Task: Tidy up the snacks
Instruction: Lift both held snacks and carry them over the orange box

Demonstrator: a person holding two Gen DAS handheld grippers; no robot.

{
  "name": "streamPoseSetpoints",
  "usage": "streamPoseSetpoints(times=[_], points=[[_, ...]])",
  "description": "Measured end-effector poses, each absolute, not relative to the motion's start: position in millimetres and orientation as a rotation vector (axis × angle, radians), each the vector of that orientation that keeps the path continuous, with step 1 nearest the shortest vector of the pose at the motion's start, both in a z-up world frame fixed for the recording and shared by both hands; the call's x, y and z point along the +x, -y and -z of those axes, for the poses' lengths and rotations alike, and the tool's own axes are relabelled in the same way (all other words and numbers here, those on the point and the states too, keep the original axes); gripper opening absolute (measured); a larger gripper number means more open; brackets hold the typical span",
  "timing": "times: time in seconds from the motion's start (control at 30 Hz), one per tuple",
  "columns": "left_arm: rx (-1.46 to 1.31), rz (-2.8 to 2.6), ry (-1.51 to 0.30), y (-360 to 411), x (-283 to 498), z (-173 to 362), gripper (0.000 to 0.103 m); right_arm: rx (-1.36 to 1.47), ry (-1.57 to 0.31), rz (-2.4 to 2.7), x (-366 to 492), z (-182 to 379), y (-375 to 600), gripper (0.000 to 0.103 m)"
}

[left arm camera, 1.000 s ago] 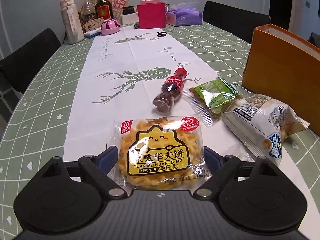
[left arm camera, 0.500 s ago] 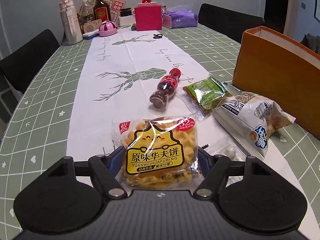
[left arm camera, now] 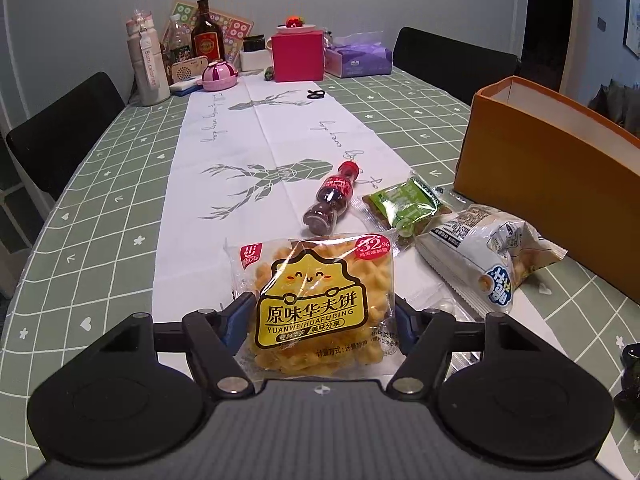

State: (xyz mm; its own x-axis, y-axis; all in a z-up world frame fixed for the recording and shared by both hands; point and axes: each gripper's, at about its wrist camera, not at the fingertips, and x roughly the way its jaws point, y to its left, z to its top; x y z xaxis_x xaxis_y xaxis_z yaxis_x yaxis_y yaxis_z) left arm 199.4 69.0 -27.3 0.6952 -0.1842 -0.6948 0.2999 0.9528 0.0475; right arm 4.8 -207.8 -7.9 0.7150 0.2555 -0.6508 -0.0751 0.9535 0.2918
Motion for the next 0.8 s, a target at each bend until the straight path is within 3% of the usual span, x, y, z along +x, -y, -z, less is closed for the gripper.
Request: streamPoseSetpoints(times=[0.8], points=[[0.201, 0.373, -0.616, -35.8, 164.3, -37.6, 0.077, 0.175, -0.598, -0.185, -1.4, -58.4, 227.3, 0.035]])
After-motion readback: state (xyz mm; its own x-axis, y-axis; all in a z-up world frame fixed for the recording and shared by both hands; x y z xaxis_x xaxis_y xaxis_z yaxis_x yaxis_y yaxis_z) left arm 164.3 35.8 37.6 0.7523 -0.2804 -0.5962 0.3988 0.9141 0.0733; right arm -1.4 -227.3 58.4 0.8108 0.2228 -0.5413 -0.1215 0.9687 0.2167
